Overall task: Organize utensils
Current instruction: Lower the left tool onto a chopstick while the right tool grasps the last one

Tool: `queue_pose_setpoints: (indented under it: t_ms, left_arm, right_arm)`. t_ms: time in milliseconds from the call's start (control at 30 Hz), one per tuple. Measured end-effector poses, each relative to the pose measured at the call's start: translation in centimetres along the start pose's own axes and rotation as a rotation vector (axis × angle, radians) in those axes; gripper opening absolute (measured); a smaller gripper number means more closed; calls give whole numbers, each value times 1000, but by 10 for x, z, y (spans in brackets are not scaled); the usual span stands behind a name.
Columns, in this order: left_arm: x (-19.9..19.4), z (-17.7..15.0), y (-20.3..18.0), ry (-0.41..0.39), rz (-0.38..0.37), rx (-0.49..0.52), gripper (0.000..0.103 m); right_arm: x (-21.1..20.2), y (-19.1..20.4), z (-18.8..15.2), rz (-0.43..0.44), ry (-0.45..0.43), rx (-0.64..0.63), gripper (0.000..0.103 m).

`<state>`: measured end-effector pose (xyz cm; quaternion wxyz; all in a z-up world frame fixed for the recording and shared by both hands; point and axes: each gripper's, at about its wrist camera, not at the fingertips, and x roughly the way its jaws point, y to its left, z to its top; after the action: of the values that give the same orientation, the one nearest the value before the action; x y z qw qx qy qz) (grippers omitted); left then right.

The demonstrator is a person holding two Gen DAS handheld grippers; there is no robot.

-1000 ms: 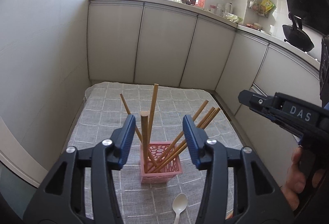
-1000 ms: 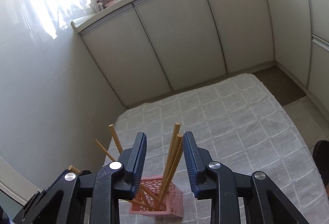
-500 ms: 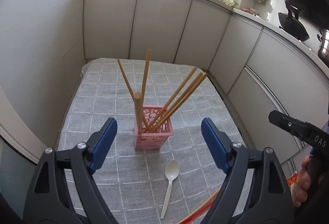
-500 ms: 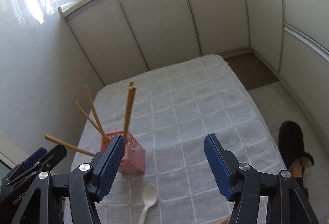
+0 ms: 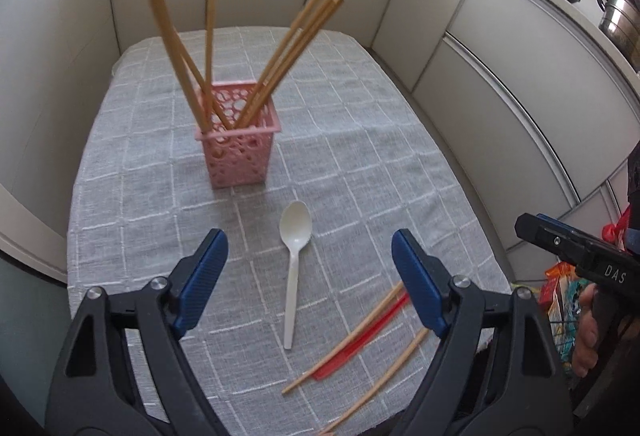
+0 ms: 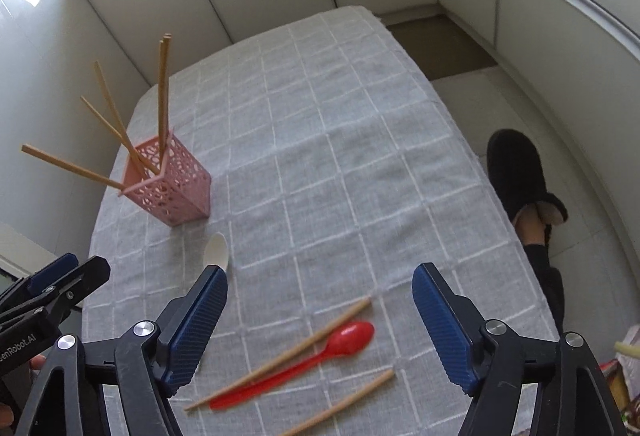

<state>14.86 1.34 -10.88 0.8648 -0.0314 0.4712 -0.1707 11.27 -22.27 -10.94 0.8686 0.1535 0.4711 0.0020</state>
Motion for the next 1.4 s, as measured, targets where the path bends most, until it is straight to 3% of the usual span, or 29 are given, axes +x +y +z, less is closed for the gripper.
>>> queue_pose_setpoints:
  t_ms: [167, 467, 600, 633, 800, 1000, 1067, 1400]
  left_arm:
    - [31, -16, -17, 138, -65, 15, 84]
    - [65, -36, -42, 259, -16, 109, 84]
    - [85, -41, -49, 305, -28, 144, 83]
    - [90, -41, -52, 316, -34, 156, 82]
    - [111, -47, -74, 391, -88, 226, 42]
    - [129, -46, -95, 414, -87, 270, 22]
    - [137, -47, -99, 426, -71, 279, 16]
    - [138, -51, -98, 420, -16, 307, 9]
  right_arm:
    - [2, -13, -18, -4, 34, 26, 82]
    - [26, -33, -46, -37, 106, 87, 84]
    - [33, -40, -60, -46, 127, 118, 84]
    - [34, -42, -63, -51, 129, 126, 84]
    - [38, -48, -73, -42, 149, 146, 85]
    - [47, -53, -82, -41, 177, 163, 85]
    - [50, -55, -86, -46, 187, 171, 84]
    - [73, -56, -94, -49, 223, 192, 84]
